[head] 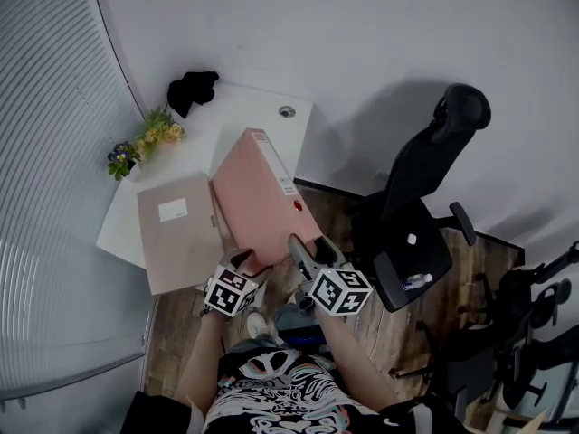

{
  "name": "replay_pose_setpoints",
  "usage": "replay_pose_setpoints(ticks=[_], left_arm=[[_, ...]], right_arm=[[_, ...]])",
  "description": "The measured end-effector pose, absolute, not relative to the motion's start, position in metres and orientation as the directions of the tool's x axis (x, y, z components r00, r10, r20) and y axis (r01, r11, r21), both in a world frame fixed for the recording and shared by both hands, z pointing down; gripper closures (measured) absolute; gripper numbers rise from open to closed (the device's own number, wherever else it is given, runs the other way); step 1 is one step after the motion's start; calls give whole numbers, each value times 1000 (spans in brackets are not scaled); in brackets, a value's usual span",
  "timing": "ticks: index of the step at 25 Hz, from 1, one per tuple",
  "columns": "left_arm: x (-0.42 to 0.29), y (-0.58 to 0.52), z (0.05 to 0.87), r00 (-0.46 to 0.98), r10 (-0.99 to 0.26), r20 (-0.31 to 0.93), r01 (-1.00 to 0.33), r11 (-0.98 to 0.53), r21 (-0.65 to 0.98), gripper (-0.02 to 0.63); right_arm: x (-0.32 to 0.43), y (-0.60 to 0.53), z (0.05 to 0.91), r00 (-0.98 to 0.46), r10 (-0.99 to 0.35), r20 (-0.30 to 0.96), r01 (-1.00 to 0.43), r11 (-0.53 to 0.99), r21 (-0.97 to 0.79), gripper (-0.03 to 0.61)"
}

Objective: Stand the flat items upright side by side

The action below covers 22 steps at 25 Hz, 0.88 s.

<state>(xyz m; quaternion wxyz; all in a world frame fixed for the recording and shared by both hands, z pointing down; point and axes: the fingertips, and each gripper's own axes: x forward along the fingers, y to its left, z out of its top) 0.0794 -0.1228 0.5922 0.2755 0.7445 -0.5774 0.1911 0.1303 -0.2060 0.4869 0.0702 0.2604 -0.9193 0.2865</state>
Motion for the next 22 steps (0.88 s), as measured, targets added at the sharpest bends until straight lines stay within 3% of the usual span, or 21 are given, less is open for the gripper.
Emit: replay_pose_setpoints(ticks=[9, 22], left_arm=[[82, -129, 577, 284, -794, 537, -955, -181, 237, 342], [80, -127, 580, 286, -792, 539, -952, -169, 256, 344]], right_arm=[[119, -194, 475, -844, -447, 296, -532, 763, -367, 293], [99, -168, 464, -840, -438, 321, -495, 861, -119, 291]])
